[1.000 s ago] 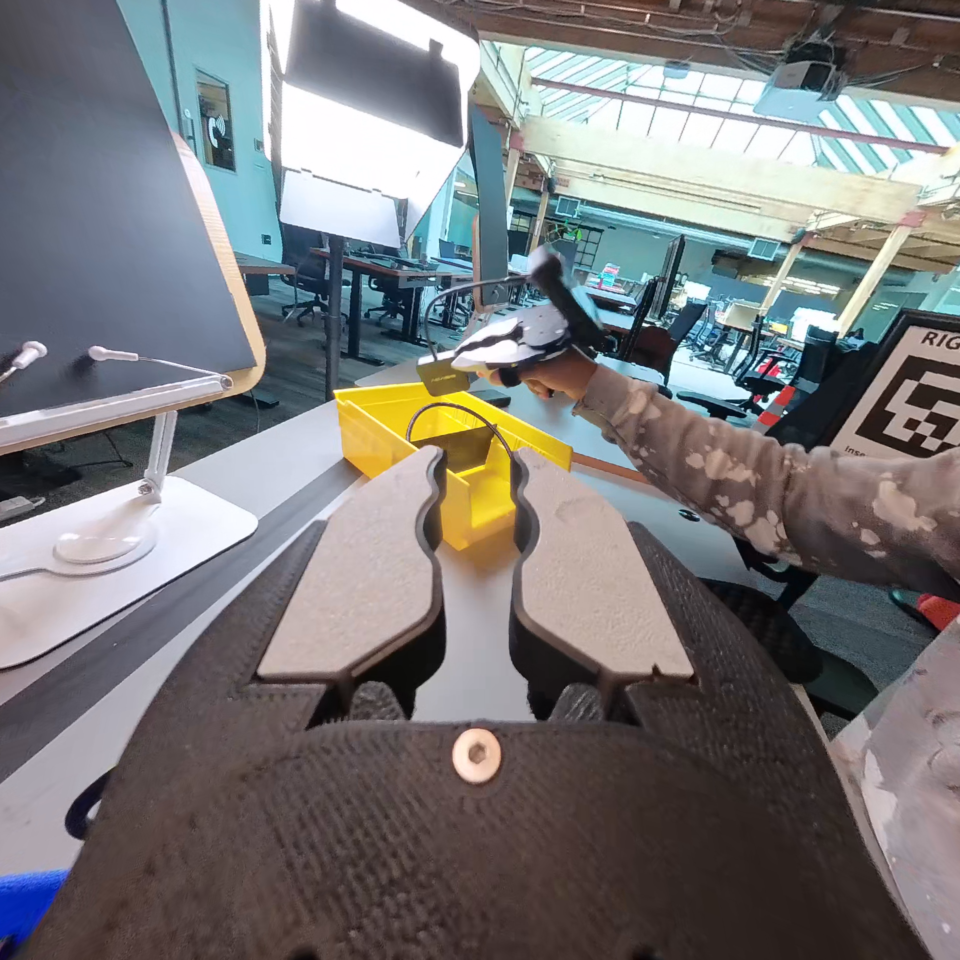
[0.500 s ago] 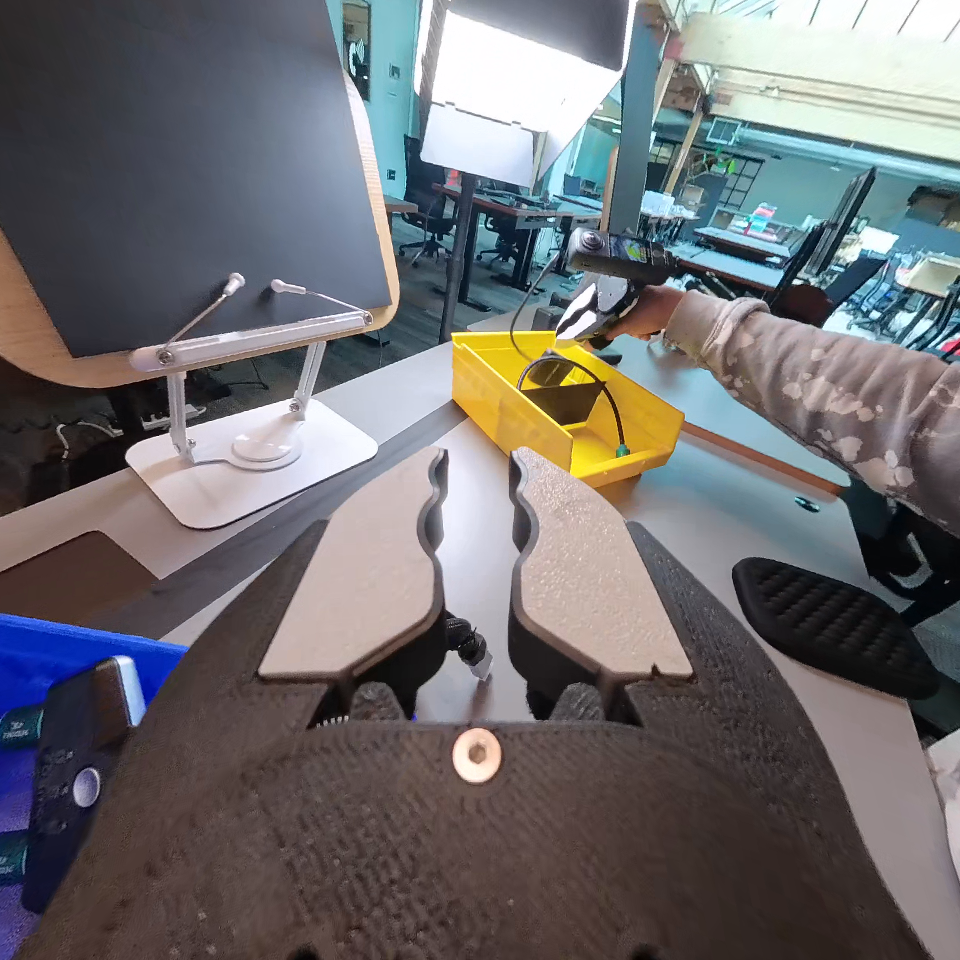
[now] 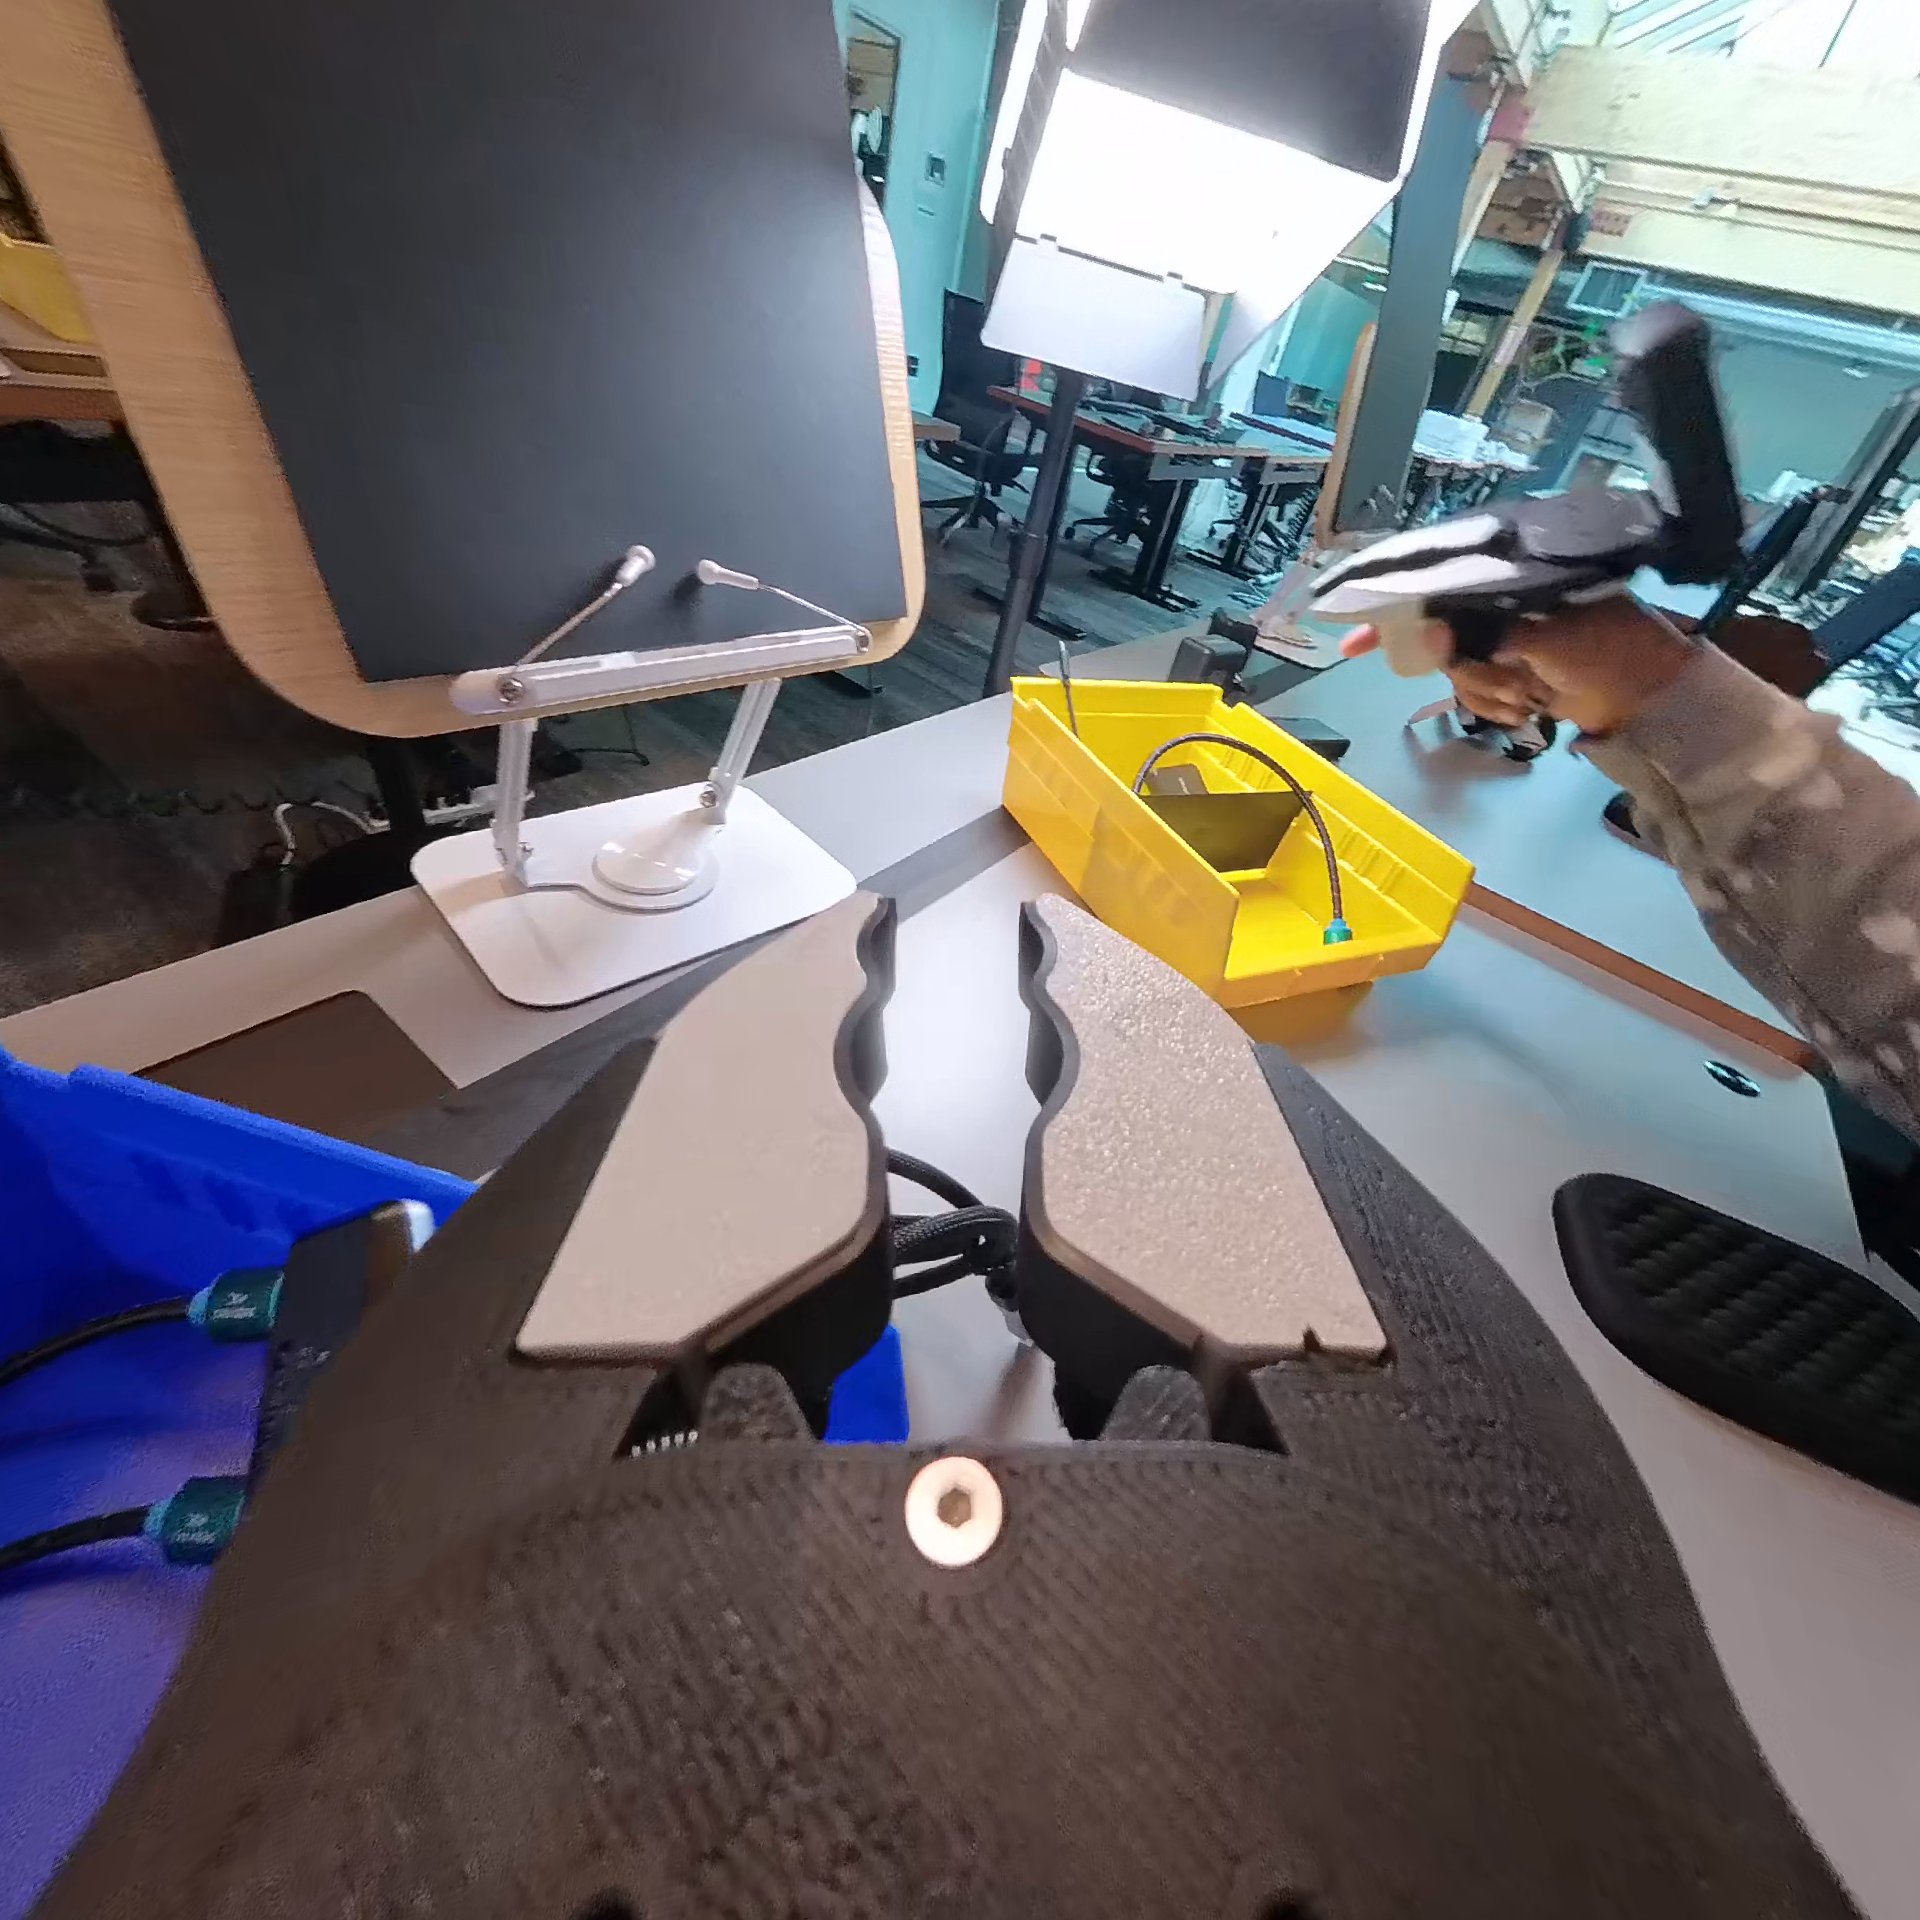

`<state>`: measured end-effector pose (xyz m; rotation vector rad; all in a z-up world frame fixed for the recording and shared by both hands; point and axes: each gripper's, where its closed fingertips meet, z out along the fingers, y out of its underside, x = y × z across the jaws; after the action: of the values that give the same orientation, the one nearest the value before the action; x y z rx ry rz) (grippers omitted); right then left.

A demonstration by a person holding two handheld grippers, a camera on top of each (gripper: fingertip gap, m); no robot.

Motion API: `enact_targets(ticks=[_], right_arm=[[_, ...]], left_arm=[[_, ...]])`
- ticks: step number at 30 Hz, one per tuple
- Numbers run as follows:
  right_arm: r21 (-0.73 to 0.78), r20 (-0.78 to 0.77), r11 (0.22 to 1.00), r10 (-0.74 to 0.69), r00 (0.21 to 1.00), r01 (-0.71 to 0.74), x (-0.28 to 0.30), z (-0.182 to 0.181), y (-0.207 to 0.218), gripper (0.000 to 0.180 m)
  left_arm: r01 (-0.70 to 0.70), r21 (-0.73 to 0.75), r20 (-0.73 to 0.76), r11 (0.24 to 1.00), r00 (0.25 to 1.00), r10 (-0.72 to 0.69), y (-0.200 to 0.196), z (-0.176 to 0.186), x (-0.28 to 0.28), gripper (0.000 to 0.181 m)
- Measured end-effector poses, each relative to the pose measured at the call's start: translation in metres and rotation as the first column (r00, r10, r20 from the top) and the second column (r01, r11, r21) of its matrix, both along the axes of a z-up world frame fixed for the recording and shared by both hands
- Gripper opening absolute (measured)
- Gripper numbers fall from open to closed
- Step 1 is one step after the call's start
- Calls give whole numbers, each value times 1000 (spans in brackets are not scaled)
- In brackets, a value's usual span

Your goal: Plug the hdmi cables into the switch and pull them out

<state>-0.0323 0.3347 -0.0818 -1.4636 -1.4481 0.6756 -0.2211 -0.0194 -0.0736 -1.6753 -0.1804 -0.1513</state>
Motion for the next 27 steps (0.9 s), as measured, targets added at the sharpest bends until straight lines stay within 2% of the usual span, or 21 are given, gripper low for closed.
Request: enact_targets(ticks=[2,5,9,13,16,20,24,27], right_arm=[[-52,-162,998,39,986,-47,1,11,-45,25],[-53,-302,996,52,952,-71,1,6,-104,28],[-81,-361,988,96,928,-134,-10,-38,-170,28],[-91,-336,981,130,933,-170,-20,-87,-191,27],[-78,-310,976,170,935,-204,-24,-103,-200,26],[-72,-269,971,199,942,-226,-25,-119,-207,25],[-70,-244,968,217,945,-240,-23,-128,-212,24],[-82,-233,965,223,947,-247,-24,-130,-214,23]], left_arm=[[-43,1,-5,999,999,43,-2,0,-7,24],[-146,-18,-49,989,988,145,-9,-2,-23,26],[-306,-105,-160,946,944,287,-24,-13,-51,27],[-362,-265,-215,894,926,312,-26,-38,-71,28],[-393,-454,-261,800,917,302,-23,-66,-95,35],[-347,-630,-210,695,937,278,-10,-99,-113,43],[-290,-811,-176,509,949,260,-10,-137,-118,49],[-320,-875,-249,364,941,229,-17,-151,-124,49]])
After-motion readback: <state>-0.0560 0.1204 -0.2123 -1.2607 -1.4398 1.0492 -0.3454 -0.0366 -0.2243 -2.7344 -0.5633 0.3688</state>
